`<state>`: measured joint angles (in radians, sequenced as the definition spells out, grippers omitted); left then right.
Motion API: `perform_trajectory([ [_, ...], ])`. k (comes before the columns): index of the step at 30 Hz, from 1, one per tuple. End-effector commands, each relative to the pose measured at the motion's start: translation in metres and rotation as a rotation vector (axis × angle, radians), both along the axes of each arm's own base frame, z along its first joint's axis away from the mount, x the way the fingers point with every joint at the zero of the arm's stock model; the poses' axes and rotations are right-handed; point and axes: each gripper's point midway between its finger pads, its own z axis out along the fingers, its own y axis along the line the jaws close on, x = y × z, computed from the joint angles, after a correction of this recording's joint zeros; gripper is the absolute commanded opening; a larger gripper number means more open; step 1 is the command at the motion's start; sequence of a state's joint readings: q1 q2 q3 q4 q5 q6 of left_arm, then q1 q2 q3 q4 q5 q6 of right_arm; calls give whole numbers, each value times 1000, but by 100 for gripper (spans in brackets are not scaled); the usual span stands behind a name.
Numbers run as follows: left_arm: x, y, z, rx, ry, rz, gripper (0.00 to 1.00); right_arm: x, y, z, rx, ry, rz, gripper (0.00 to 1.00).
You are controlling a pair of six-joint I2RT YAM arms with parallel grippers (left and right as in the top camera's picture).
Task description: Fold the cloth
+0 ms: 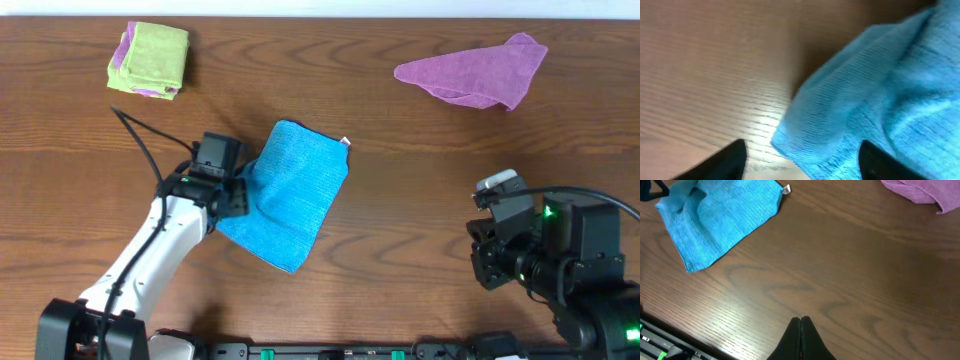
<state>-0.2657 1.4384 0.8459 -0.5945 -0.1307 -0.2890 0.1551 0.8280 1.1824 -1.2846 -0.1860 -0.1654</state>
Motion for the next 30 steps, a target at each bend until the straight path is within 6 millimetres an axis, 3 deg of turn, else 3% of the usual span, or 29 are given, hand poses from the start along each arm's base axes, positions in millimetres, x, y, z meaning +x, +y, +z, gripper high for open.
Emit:
perform_trajectory([
  [1, 2, -12, 3, 25, -17, -48, 66, 0, -2, -1, 4, 1, -16, 2],
  [6, -3, -17, -15, 114, 31, -94, 60, 0, -2, -1, 4, 2, -16, 2],
  [12, -10, -8, -37, 183, 103, -70, 53, -2, -2, -2, 3, 9, -16, 2],
  [17, -8, -8, -38, 184, 98, -69, 48, -2, -2, -3, 3, 12, -16, 2],
  [22, -7, -6, -37, 198, 90, -61, 31, -2, -2, -2, 3, 11, -16, 2],
  [30, -7, -6, -37, 199, 90, -61, 23, -2, -2, -2, 3, 9, -16, 1],
])
